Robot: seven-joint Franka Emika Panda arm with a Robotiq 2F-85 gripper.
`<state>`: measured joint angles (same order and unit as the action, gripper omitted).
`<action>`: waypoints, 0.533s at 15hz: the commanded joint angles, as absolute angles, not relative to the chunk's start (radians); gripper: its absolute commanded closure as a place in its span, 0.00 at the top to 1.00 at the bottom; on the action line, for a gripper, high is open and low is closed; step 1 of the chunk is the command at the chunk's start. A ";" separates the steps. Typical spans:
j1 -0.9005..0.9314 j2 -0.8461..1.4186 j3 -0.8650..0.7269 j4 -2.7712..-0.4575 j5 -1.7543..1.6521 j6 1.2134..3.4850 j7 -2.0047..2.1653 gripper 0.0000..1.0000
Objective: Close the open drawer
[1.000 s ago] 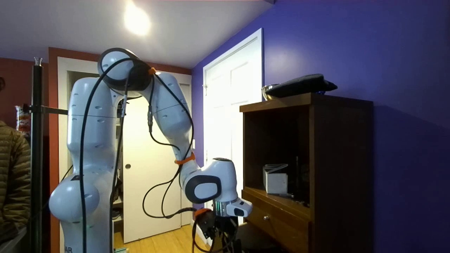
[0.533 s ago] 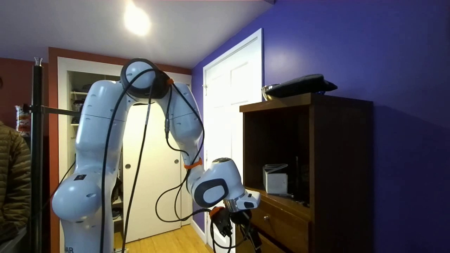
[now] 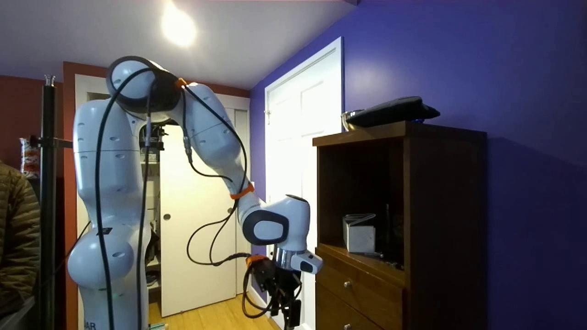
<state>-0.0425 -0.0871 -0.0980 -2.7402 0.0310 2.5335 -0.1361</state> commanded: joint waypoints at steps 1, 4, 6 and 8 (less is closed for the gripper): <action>-0.044 -0.206 -0.117 -2.742 0.083 2.253 -0.308 1.00; -0.046 -0.182 -0.108 -2.739 0.055 2.285 -0.264 1.00; -0.045 -0.192 -0.110 -2.739 0.056 2.272 -0.276 1.00; -0.045 -0.192 -0.110 -2.739 0.056 2.272 -0.279 1.00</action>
